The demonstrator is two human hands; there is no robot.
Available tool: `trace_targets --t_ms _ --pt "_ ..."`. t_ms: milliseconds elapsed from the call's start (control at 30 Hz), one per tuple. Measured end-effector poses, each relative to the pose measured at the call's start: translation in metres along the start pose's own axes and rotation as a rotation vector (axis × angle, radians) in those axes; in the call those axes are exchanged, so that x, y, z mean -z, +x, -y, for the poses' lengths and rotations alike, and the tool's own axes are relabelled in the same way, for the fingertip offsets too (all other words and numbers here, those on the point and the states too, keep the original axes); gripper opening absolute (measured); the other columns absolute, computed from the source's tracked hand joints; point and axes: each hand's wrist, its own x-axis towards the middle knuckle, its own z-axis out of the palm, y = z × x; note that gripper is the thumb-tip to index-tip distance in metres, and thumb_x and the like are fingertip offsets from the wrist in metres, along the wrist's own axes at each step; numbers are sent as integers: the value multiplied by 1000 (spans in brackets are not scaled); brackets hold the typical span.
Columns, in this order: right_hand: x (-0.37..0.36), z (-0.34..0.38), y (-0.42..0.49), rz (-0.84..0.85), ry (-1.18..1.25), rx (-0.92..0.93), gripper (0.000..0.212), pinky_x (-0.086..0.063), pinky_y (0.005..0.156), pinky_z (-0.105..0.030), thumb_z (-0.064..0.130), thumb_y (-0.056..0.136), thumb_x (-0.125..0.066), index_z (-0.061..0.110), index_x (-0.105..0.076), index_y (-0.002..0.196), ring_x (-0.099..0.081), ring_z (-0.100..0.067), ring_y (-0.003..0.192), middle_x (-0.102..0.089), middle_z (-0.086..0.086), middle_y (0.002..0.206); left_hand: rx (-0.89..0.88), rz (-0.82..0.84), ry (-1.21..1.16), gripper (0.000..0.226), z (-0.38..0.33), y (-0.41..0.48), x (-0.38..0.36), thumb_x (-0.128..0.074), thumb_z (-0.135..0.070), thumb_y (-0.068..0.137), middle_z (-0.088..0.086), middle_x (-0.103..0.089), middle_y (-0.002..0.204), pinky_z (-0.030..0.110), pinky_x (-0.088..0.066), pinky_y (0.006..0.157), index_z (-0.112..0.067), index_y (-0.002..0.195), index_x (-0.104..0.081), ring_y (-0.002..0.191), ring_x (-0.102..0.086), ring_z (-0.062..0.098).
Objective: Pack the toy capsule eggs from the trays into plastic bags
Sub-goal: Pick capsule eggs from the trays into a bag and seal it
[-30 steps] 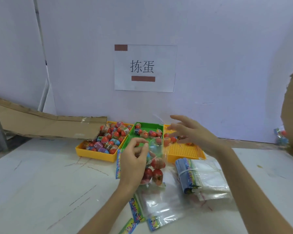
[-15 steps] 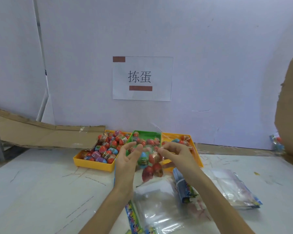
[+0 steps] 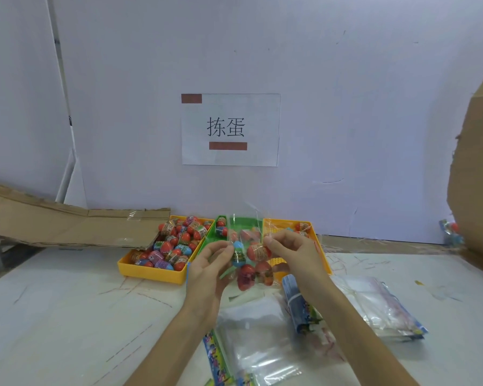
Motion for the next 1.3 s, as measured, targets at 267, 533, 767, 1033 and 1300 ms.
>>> trace_targets --t_ms 267,533,767,1033,1300 --pt "0 -3 2 -56 -38 15 10 -57 55 -25 16 91 -74 11 -74 82 -71 -13 70 -74 -11 82 -112 -63 217 23 5 3 3 -65 -10 97 26 -68 107 32 -61 70 -25 80 -67 91 -69 34" --pt "-1 -6 4 -28 -79 3 11 -57 59 -24 20 94 -71 13 -74 85 -70 -10 71 -73 1 77 -150 -46 301 29 5 -2 -5 -51 -17 106 26 -64 112 62 -53 92 -32 81 -55 107 -63 47" --pt "-4 -8 2 21 -97 -62 11 -57 60 -26 25 91 -75 15 -75 88 -72 -20 79 -75 -8 90 -154 -35 315 25 6 -3 -5 -49 -18 107 24 -66 105 38 -59 63 -29 85 -53 94 -71 39" --pt "-1 -2 4 0 77 -129 11 -51 56 -23 14 94 -70 12 -69 83 -67 -16 77 -70 -3 81 -98 39 155 24 1 -5 -9 -48 -18 107 18 -72 107 37 -57 55 -28 85 -51 81 -72 32" --pt "-9 -7 2 -3 110 -72 11 -54 63 -22 6 96 -65 8 -67 85 -67 -11 75 -68 0 78 -82 149 -8 14 -2 -7 -11 -39 -21 109 1 -69 133 46 -59 77 -21 96 -40 109 -71 32"
